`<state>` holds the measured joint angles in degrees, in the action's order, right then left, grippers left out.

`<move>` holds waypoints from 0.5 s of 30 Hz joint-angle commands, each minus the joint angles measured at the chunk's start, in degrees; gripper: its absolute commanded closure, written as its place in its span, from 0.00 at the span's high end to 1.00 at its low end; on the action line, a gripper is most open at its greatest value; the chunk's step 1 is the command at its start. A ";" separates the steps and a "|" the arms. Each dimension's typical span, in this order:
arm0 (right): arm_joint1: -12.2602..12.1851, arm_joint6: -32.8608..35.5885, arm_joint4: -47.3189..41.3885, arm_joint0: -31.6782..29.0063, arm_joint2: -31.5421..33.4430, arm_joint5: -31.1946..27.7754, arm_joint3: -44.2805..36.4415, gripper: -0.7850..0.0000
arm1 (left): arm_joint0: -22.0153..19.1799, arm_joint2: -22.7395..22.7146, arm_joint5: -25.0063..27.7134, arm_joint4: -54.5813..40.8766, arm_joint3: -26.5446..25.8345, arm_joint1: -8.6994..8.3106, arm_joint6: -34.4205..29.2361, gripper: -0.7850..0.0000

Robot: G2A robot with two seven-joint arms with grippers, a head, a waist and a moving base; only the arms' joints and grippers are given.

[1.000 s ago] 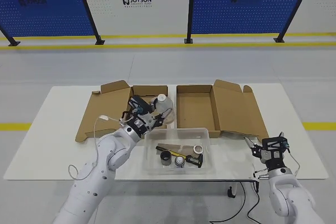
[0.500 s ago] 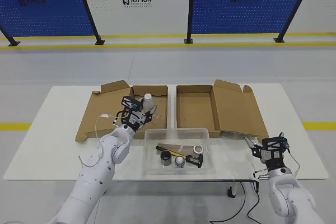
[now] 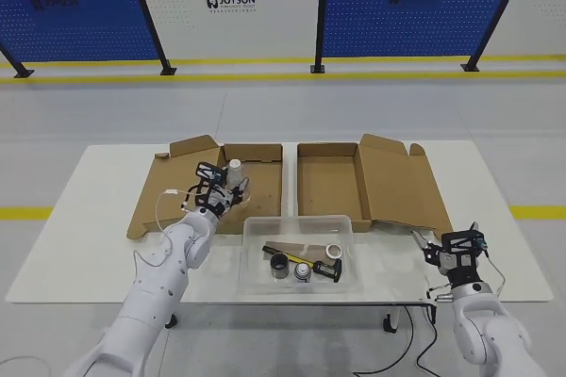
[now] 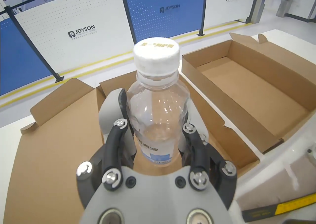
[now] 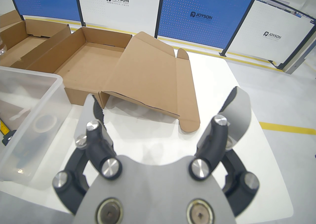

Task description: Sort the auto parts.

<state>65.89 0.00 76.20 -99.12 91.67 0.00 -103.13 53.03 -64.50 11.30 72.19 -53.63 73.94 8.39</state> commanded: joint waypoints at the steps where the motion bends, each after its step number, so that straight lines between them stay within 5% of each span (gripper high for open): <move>1: 0.00 0.00 0.00 0.00 0.00 0.00 0.00 1.00 | -0.61 0.27 0.03 -0.27 1.88 0.22 0.33 0.00; 8: 0.00 0.00 0.00 0.00 0.00 0.00 0.00 1.00 | -2.08 0.74 -0.63 -1.34 5.73 0.89 0.80 0.05; 9: 0.00 0.00 0.00 0.00 0.00 0.00 0.00 1.00 | -2.30 0.78 -0.60 -1.37 6.11 0.96 0.86 0.38; 10: 0.00 0.00 0.00 0.00 0.00 0.00 0.00 1.00 | -2.48 0.80 -0.57 -1.39 6.53 1.01 0.94 1.00; 15: 0.00 0.00 0.00 0.00 0.00 0.00 0.00 1.00 | -3.10 0.76 0.17 -2.16 7.79 1.26 0.95 1.00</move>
<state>65.89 0.00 76.20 -99.12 91.67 0.00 -103.13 49.95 -63.67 11.15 70.46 -45.89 75.15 9.24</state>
